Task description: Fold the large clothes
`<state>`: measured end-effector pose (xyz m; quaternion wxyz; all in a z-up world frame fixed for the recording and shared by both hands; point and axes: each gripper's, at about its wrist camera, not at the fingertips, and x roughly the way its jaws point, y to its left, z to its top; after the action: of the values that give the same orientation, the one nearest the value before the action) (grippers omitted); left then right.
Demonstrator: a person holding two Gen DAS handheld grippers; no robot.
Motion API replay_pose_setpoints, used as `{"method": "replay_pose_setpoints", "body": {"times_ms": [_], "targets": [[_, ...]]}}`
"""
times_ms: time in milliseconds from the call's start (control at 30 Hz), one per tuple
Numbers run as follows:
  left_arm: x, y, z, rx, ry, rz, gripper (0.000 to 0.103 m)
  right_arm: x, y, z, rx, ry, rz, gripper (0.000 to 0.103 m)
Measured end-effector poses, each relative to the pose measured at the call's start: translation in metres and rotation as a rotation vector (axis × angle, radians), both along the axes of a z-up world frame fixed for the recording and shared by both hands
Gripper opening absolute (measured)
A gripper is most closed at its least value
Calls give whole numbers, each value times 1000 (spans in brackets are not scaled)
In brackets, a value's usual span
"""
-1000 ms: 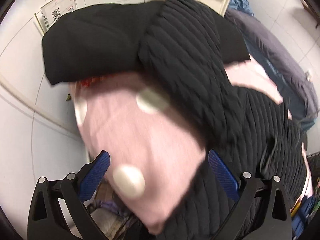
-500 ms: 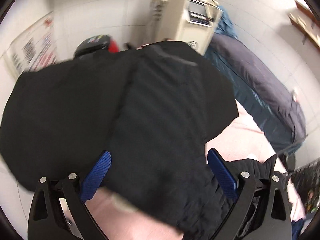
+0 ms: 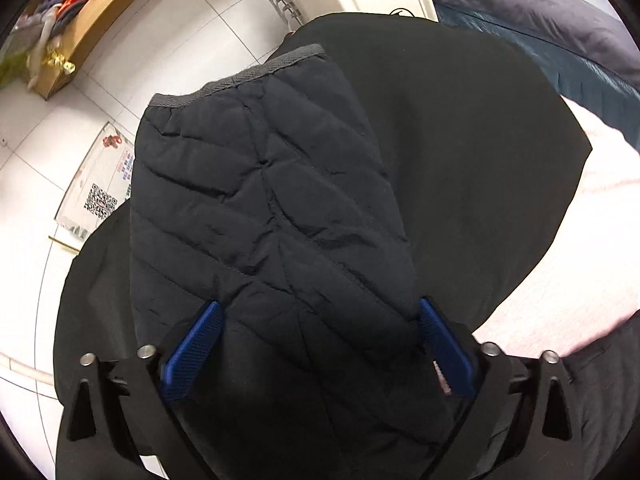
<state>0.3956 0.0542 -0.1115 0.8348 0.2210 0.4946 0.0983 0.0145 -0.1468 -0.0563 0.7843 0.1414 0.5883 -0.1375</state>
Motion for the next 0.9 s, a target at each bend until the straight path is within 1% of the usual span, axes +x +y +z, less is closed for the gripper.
{"method": "replay_pose_setpoints", "body": {"times_ms": [67,100,167,200,233,267,300,367,467,533,600,633,700,733,800,900], "targets": [[-2,3,4,-7,2,-3,77,-5,-8,-2,9,-2,-26,87],[-4,6,8,-27,2,1,73,-6,-11,-2,14,-3,-32,87],[-8,15,20,-85,3,16,55,-6,-15,-4,24,-7,-36,87],[-9,18,26,-120,8,24,51,-6,-16,-3,27,-17,-33,86],[-11,23,33,-170,12,32,42,-6,-16,-2,27,-25,-27,86],[-15,30,41,-240,14,38,28,-6,-17,0,26,-35,-15,86],[-19,35,50,-313,16,36,22,-7,-17,2,23,-48,3,86],[-30,39,65,-368,6,29,13,-7,-17,4,19,-64,26,86],[-51,28,90,-438,-14,-36,10,-11,-24,4,35,-78,24,86],[-68,10,111,-486,-31,-103,10,-14,-28,4,41,-85,15,86],[-87,-20,129,-525,-46,-177,10,-20,-34,5,46,-95,3,86],[-101,-36,140,-546,-54,-233,10,-24,-37,6,47,-98,-4,86],[-120,-63,150,-582,-58,-323,10,-30,-44,7,49,-103,-22,86],[-134,-78,154,-602,-52,-373,10,-33,-47,8,49,-106,-26,86],[-160,-102,151,-607,-22,-431,10,-40,-54,8,51,-109,-48,86],[-195,-138,129,-599,65,-511,10,-50,-66,7,60,-107,-86,86]]}}
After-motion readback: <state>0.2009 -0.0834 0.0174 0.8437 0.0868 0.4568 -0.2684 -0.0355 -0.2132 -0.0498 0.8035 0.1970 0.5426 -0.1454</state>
